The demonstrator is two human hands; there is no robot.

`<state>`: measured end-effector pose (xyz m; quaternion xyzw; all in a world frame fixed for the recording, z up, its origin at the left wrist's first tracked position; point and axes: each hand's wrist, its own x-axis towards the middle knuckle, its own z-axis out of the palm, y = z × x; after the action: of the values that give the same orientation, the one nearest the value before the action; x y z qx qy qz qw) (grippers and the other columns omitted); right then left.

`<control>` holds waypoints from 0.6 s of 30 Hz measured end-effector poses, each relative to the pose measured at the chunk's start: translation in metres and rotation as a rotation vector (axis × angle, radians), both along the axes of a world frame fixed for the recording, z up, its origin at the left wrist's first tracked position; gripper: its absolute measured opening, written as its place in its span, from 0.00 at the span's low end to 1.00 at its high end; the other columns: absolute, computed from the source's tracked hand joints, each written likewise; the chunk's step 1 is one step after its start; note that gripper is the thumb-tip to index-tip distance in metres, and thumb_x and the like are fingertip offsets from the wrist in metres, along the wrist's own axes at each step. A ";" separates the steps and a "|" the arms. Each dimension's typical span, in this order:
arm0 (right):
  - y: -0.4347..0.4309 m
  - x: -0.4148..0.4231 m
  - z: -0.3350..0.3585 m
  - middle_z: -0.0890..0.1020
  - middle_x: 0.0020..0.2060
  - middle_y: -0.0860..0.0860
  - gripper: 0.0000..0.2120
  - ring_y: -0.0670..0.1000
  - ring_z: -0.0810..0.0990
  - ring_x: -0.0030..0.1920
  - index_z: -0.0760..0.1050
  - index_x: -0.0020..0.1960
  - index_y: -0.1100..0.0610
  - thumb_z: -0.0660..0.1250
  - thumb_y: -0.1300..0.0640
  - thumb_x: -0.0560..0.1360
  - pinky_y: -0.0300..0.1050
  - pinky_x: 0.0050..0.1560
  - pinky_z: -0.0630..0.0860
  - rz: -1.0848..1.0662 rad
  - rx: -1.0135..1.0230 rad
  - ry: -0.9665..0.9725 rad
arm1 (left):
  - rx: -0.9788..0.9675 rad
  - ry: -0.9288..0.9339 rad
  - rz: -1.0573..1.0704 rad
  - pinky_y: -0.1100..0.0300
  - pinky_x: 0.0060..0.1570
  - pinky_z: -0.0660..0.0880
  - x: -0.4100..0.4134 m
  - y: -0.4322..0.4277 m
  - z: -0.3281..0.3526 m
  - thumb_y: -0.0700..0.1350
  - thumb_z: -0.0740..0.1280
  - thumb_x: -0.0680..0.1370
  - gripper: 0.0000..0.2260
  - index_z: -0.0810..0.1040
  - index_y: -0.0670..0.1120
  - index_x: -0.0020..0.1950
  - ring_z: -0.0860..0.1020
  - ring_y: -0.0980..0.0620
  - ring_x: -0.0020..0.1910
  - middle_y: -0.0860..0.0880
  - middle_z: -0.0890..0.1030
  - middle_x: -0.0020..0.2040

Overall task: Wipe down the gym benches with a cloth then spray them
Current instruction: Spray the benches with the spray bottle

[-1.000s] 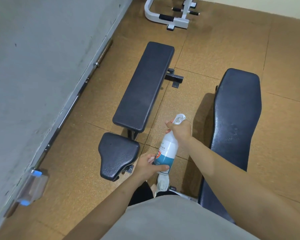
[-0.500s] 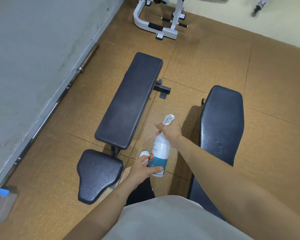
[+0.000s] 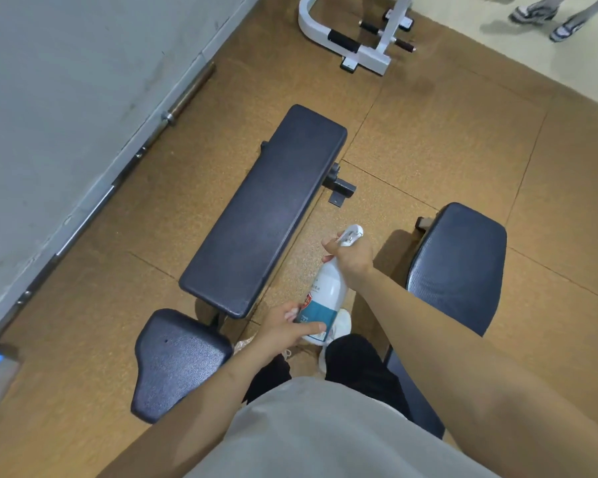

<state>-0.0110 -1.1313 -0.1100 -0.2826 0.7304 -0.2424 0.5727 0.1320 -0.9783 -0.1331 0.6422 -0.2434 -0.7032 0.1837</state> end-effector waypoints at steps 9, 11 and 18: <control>-0.084 -0.032 -0.008 0.82 0.36 0.59 0.14 0.57 0.82 0.32 0.72 0.43 0.59 0.79 0.61 0.72 0.56 0.42 0.83 0.020 0.053 -0.089 | 0.026 -0.121 0.034 0.55 0.55 0.83 -0.045 -0.078 0.012 0.49 0.84 0.65 0.25 0.81 0.50 0.58 0.85 0.59 0.52 0.53 0.86 0.56; -0.104 -0.044 -0.007 0.82 0.38 0.59 0.14 0.57 0.83 0.33 0.73 0.46 0.59 0.78 0.63 0.71 0.55 0.41 0.83 0.042 0.054 -0.113 | 0.033 -0.129 0.030 0.60 0.49 0.82 -0.059 -0.097 0.020 0.51 0.83 0.66 0.24 0.81 0.53 0.60 0.84 0.62 0.51 0.56 0.86 0.56; -0.170 -0.083 -0.007 0.79 0.32 0.56 0.14 0.54 0.80 0.28 0.72 0.41 0.58 0.78 0.64 0.72 0.52 0.39 0.81 -0.078 0.125 -0.163 | 0.039 -0.200 0.059 0.60 0.48 0.82 -0.093 -0.163 0.035 0.53 0.83 0.65 0.24 0.81 0.50 0.56 0.84 0.56 0.53 0.51 0.85 0.54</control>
<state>-0.0935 -1.3010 -0.1174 -0.1972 0.7055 -0.2405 0.6368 0.0392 -1.1417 -0.0984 0.7196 -0.2275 -0.6345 0.1666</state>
